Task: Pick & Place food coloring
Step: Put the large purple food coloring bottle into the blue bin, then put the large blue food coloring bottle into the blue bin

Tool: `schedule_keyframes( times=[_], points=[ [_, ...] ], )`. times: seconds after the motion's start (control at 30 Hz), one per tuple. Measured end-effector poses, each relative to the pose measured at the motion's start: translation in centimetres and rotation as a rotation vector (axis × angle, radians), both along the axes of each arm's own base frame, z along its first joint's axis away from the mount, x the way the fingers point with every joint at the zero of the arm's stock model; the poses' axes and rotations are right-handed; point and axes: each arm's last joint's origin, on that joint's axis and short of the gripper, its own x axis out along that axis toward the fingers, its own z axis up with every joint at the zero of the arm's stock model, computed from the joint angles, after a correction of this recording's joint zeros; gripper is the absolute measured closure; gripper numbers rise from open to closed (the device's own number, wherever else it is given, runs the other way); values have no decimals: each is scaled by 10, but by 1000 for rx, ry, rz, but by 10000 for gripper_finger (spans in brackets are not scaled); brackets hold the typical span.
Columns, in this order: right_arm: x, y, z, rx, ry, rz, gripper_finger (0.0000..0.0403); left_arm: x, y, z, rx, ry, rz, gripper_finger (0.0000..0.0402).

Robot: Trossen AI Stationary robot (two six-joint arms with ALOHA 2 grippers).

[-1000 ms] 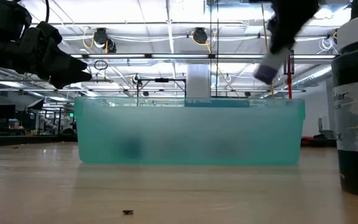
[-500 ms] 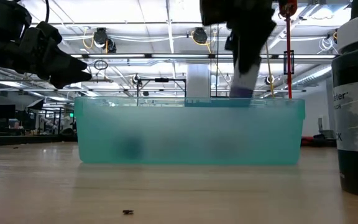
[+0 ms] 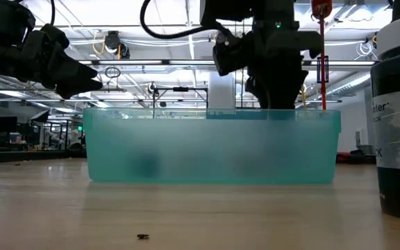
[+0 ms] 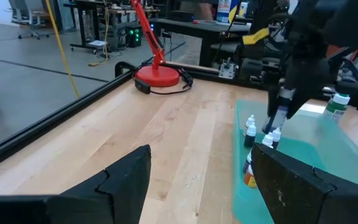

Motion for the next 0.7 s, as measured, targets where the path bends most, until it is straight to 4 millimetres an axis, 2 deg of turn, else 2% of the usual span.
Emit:
schedule_keyframes(
  times=[0.17,0.33,0.53,0.7],
  points=[
    [4,-6,-10,-6,26,1,278,0,0,0,0,0,0,128],
    [4,-9,-11,-8,25,-18,277,0,0,0,0,0,0,128],
    [1,-9,-4,-9,12,-102,188,0,0,0,0,0,0,128],
    [-3,-10,6,2,-1,-150,173,0,0,0,0,0,0,128]
  ],
)
